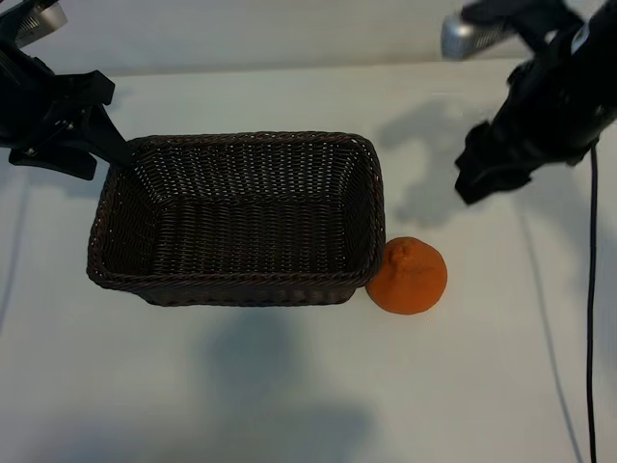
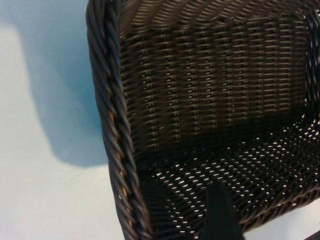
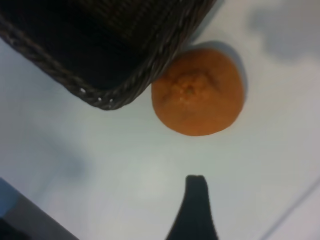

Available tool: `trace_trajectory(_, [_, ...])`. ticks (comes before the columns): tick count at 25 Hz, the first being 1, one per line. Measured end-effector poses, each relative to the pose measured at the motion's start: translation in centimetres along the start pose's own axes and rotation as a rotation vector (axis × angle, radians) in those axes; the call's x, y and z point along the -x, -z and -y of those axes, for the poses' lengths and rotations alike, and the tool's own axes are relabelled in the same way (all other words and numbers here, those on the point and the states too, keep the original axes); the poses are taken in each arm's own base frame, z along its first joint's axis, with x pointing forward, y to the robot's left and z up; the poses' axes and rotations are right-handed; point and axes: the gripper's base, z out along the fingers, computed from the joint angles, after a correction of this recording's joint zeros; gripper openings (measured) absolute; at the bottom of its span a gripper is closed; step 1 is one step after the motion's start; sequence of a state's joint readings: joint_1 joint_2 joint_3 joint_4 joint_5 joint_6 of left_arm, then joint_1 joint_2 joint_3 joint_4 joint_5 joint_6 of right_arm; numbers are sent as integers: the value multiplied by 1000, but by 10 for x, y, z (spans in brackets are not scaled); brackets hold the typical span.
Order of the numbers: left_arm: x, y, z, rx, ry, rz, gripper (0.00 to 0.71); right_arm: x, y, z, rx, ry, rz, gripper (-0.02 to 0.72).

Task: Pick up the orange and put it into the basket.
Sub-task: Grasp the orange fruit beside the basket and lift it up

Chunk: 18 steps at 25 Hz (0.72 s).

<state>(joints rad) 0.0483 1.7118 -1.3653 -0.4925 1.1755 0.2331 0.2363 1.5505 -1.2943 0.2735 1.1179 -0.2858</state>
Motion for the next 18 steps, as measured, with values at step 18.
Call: trace_trajectory(18, [0, 0, 0, -2, -19, 0, 496, -3, -35, -2, 110, 115, 30, 577])
